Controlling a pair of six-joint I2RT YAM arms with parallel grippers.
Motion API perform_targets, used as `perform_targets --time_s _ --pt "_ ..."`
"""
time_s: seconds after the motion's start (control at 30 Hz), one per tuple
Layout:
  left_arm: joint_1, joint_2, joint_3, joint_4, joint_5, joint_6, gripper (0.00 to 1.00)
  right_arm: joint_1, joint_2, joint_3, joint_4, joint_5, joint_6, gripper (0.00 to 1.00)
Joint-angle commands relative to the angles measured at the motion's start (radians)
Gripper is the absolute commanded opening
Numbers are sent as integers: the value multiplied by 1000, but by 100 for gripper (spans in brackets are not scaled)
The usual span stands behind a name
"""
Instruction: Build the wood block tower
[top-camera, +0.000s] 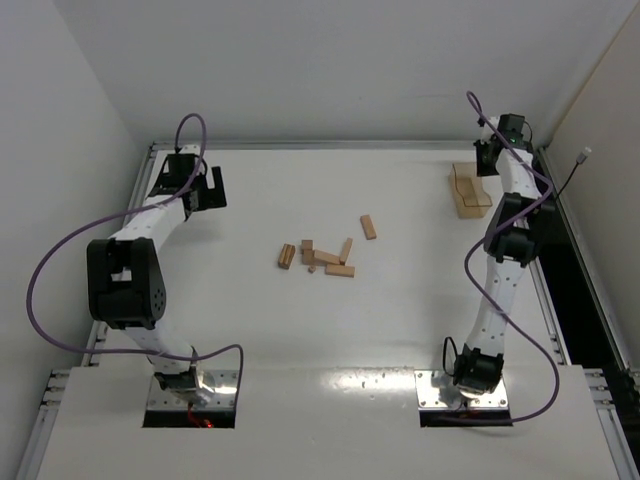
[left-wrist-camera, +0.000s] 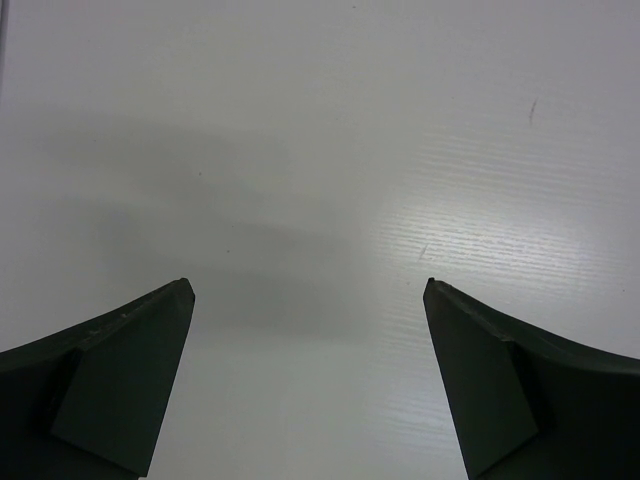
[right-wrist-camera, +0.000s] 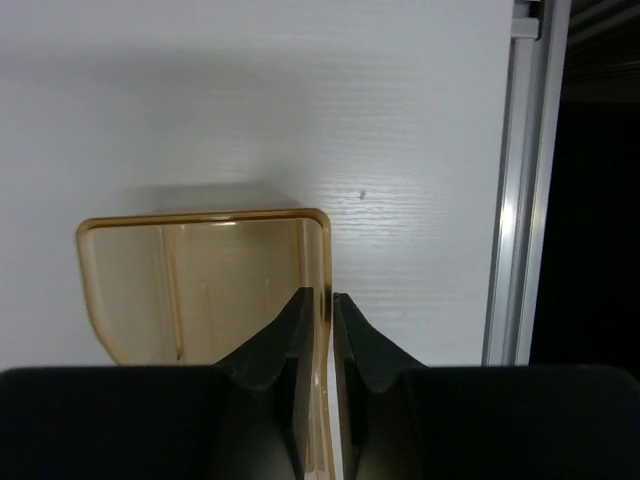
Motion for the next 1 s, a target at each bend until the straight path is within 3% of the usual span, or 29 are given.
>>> perform_targets --time_s 0.0,0.17,0.3,0.4,0.73,0.83,0.97 --pt "-8 9 35 15 18 6 99 -6 4 55 63 -28 10 12" --pt "-8 19 45 15 -2 17 99 -6 -5 55 63 -60 10 42" --pt "-8 -6 23 26 -20 17 99 6 -103 -52 93 -134 -3 49" --pt "-8 -29 -6 48 -33 8 99 35 -273 -343 234 -191 8 49" --pt "-17 -99 -81 58 -56 -12 99 190 -677 -750 340 -262 -9 53" --pt "-17 -122 -94 58 -47 -3 99 236 -723 -776 298 -280 -58 55" --pt "-36 -132 -115 58 -59 -3 99 300 -711 -776 114 -286 -40 55"
